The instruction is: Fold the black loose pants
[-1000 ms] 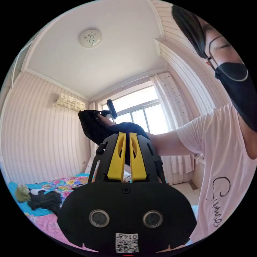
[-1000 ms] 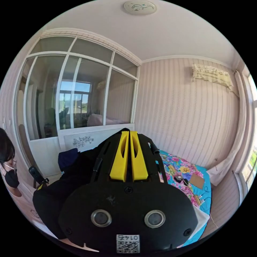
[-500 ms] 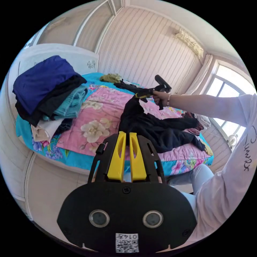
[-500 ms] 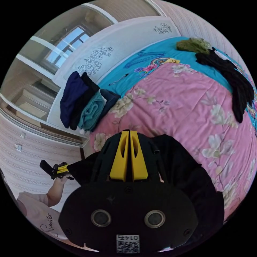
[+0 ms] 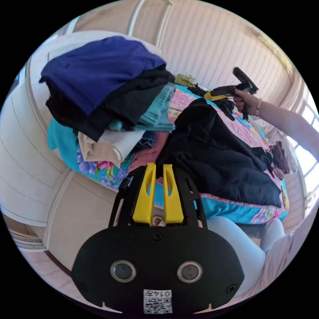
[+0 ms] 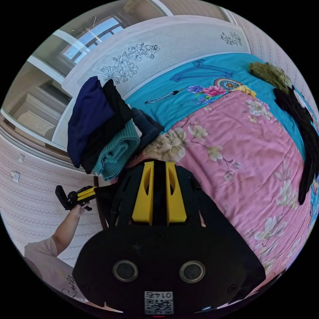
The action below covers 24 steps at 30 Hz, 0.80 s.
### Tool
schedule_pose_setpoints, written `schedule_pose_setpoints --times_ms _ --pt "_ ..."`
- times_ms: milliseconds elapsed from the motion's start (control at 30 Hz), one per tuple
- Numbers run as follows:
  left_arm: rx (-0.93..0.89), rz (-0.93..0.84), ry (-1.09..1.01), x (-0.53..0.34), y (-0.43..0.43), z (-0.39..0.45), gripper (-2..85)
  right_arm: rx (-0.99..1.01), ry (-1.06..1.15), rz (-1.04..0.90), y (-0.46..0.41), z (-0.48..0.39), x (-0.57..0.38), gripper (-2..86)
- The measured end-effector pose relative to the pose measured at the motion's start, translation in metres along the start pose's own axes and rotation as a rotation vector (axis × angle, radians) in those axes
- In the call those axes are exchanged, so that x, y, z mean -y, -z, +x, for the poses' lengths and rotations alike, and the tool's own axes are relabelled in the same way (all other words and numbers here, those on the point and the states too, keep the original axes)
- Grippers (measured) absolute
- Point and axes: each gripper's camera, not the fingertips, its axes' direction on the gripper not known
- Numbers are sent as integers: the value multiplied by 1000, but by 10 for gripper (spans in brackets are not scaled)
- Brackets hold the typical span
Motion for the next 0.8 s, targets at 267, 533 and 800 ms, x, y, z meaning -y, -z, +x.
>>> schedule_pose_setpoints --times_ms 267,533,800 --pt "36 59 -27 -33 0 62 55 39 -102 218 112 75 -253 71" --pt "-66 64 -202 -46 -15 193 52 -348 -694 380 209 79 -646 90" --pt "-444 -85 -469 -38 -131 417 53 -355 -1149 483 194 82 -867 117"
